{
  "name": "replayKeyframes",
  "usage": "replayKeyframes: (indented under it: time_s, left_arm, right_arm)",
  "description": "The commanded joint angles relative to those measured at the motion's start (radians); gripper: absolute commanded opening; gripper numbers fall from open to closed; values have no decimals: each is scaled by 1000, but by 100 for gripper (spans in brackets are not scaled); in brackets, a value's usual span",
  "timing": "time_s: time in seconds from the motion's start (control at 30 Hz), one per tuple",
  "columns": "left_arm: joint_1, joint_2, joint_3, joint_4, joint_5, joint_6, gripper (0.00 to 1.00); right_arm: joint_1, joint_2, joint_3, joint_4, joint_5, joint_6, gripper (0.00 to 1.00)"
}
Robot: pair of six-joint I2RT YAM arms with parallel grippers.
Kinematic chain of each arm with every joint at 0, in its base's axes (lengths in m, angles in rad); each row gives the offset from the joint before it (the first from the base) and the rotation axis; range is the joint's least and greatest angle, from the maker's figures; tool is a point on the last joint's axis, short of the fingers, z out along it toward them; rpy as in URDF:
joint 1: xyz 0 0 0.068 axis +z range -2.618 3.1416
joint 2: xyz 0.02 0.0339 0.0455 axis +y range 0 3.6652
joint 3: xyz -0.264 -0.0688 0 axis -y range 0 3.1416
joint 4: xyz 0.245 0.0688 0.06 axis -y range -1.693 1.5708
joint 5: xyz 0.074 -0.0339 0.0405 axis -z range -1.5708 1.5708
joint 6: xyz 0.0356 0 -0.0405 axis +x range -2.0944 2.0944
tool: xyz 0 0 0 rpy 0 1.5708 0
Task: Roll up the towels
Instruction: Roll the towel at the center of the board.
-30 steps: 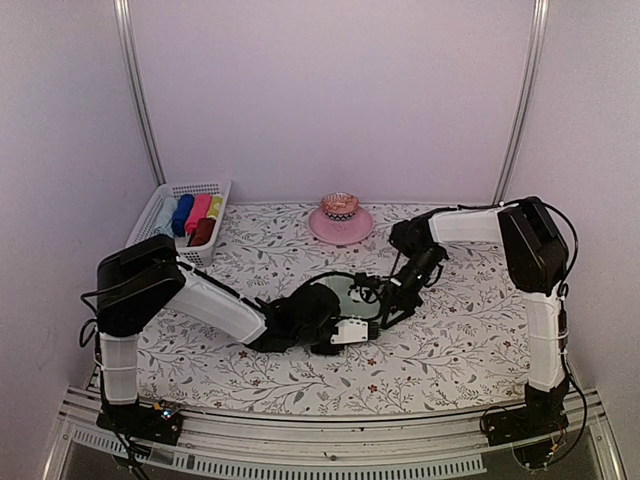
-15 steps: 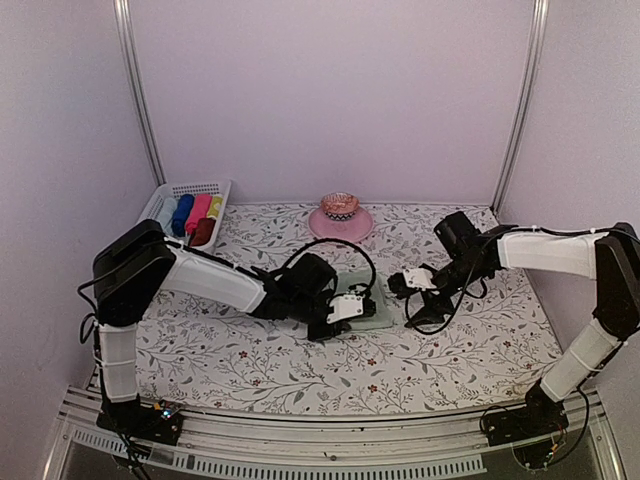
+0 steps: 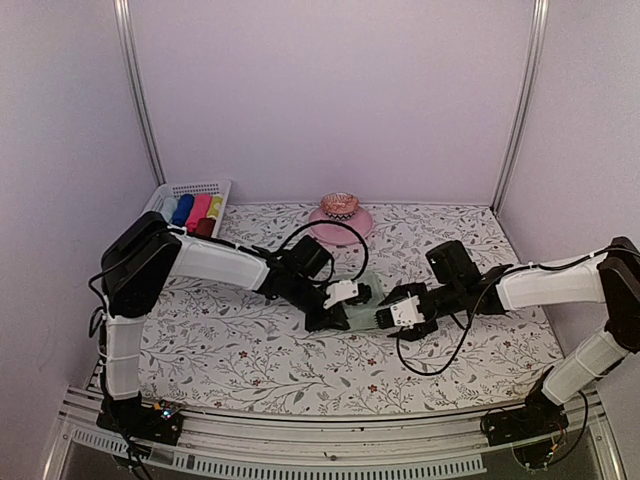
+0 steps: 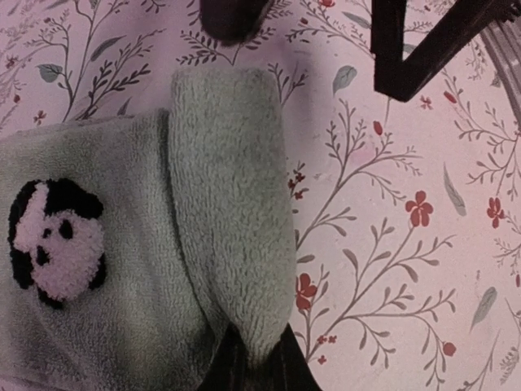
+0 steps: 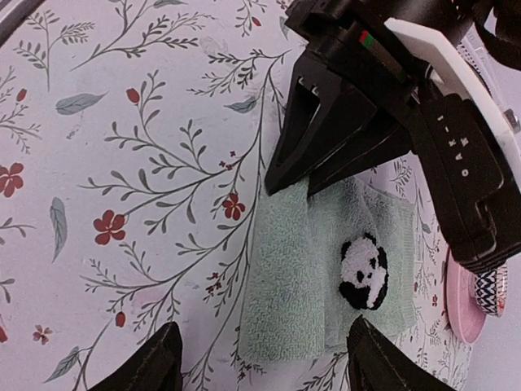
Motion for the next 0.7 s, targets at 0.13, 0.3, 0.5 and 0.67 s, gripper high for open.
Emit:
replayKeyframes:
  time_s: [0.13,0.3,0.5,0.67]
  left_arm:
    - [31,56,32,-134,125,-34,7]
    - [37,72,46,-147,151,-38,8]
    - [44,79,52,-156,173,-41,9]
    - [48,91,60,-164,187,-45,11]
  right_arm:
    - [59,96,18,145,175,66,64]
    - [67,122,25,141,192,71,58]
    - [81,158,43,135,217,79,51]
    - [98,172,50,134,234,81,46]
